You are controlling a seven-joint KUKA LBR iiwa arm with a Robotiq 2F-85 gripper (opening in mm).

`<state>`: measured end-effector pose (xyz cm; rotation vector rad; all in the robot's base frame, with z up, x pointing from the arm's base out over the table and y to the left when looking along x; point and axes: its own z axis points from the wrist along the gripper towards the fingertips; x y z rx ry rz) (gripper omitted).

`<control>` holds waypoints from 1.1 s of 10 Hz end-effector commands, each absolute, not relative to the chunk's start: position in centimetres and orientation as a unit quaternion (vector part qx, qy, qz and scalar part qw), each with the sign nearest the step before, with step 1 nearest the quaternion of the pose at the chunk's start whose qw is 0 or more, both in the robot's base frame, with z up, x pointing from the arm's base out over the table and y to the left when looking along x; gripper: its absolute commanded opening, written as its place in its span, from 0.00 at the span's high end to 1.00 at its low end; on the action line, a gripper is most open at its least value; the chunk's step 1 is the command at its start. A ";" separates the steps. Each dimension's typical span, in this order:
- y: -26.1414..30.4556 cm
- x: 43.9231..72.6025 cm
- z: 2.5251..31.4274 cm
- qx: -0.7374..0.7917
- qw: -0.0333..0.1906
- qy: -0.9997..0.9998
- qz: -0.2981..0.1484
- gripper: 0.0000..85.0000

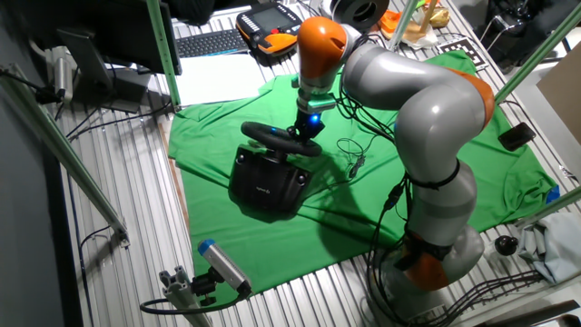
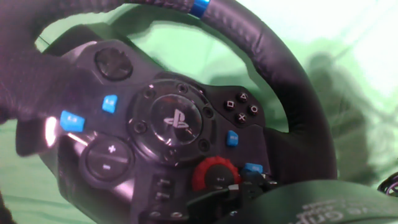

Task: Rotate the steering wheel 90 degrees counterclockwise

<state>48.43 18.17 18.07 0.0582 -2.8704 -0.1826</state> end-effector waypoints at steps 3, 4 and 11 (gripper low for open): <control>18.3 48.7 17.6 0.021 0.130 -0.989 -0.064 1.00; 18.3 48.8 17.5 0.023 0.129 -0.989 -0.065 1.00; 17.3 48.7 21.8 0.033 0.131 -0.989 -0.061 1.00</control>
